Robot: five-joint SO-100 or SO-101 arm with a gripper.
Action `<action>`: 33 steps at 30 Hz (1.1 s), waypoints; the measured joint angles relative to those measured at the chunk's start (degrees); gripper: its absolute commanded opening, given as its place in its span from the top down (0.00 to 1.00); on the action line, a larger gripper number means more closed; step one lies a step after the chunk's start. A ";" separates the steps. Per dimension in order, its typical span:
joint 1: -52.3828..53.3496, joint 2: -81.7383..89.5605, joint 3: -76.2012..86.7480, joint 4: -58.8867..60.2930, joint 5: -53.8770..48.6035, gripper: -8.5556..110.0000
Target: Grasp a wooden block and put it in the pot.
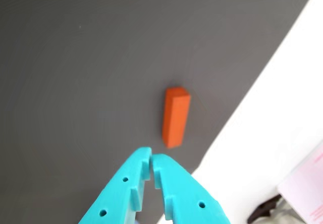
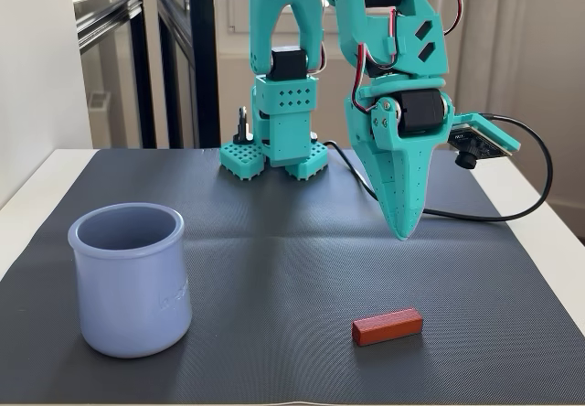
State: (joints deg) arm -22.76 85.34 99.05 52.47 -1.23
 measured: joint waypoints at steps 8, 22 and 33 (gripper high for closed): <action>0.00 -12.57 -14.59 6.86 0.26 0.93; 3.34 -23.91 -25.22 7.21 0.26 0.93; 3.25 -23.99 -25.22 8.96 0.44 0.84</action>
State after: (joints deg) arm -19.51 61.35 73.83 61.44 -0.79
